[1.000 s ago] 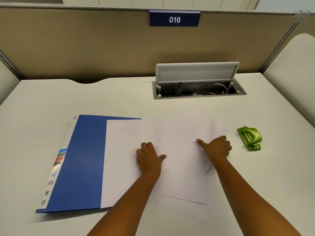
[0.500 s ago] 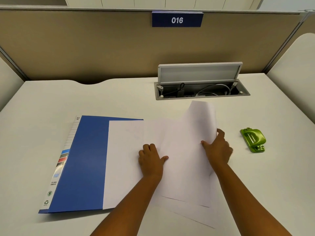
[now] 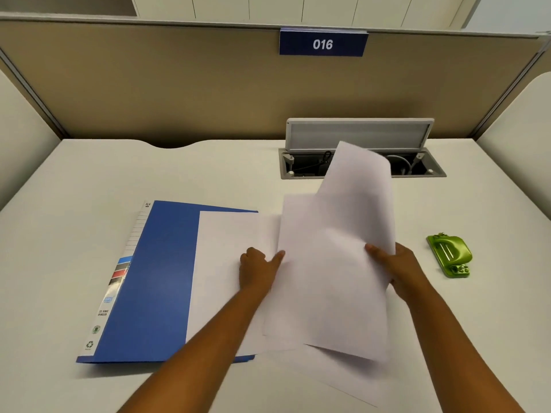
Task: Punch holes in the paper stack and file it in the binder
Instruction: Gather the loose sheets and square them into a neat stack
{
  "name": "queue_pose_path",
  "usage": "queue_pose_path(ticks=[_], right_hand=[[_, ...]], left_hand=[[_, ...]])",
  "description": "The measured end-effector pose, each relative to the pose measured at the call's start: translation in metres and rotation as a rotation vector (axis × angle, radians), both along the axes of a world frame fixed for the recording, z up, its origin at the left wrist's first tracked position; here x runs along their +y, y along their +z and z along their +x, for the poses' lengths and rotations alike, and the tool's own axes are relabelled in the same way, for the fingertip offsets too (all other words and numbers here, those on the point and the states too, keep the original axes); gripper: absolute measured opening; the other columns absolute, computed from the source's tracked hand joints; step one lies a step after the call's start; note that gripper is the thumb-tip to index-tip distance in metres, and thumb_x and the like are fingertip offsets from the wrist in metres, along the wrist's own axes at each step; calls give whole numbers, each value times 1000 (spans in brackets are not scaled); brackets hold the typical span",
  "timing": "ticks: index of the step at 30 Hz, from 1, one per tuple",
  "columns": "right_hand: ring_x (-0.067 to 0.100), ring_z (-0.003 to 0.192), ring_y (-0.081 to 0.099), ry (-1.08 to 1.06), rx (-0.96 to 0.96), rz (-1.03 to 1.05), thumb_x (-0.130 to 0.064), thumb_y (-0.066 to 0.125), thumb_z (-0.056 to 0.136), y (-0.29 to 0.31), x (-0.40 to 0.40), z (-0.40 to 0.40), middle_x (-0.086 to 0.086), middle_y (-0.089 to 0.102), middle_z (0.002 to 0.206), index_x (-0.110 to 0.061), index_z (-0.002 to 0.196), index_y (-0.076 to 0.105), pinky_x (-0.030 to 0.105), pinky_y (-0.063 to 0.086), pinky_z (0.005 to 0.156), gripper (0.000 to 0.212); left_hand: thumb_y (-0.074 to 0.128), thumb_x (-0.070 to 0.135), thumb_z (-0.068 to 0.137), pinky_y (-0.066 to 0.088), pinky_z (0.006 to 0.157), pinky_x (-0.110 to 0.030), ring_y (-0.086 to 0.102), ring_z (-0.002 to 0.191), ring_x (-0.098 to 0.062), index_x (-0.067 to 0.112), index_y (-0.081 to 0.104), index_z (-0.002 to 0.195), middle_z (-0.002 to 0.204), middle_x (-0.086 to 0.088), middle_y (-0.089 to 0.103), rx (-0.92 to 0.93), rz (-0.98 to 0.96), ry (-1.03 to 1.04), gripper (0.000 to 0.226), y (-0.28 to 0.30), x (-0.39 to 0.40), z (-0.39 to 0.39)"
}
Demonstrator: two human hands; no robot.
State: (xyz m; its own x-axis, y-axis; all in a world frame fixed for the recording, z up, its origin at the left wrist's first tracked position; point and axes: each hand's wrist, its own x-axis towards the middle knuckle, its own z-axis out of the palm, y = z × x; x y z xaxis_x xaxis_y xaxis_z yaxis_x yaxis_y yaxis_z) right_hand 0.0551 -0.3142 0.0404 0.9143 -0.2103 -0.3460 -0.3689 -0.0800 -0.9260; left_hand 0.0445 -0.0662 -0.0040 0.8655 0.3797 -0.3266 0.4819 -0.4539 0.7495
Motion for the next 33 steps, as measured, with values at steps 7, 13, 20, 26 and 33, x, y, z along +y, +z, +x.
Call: queue_pose_path(ticks=[7,13,20,26,33], right_hand=[[24,89,63,150,-106,-40,-33,70,76,33,3,11,4,66,99,-18,98,61,40,54,77,28],[9,84,67,0,-414,30,-13,68,79,45,31,7,-7,68,95,-22,100,63,18,54,69,23],[1,83,66,10,-660,96,-22,68,72,83,42,-1,-21,72,84,-26,88,64,16,52,74,17],[1,85,67,136,-584,-33,-15,74,70,69,31,-3,-23,71,87,-19,108,61,13,51,71,41],[12,83,67,177,-446,29,-39,80,59,50,30,-8,-12,72,85,-29,92,64,15,54,64,38]], left_hand=[[55,38,87,51,83,-34,60,104,-22,18,54,118,115,-4,63,33,-662,-258,37,49,31,18],[55,22,90,48,83,-25,59,103,-21,9,55,121,118,-9,63,-389,-382,-161,34,72,8,12],[51,22,90,53,75,-12,62,84,0,34,47,109,95,19,58,-720,-355,-97,23,102,-6,-18],[55,63,72,53,83,-19,60,92,6,42,39,112,105,25,52,-647,-394,-151,47,98,3,-21],[49,19,91,49,93,-37,56,100,-12,32,38,115,113,13,52,-597,-389,-161,29,91,-1,-20]])
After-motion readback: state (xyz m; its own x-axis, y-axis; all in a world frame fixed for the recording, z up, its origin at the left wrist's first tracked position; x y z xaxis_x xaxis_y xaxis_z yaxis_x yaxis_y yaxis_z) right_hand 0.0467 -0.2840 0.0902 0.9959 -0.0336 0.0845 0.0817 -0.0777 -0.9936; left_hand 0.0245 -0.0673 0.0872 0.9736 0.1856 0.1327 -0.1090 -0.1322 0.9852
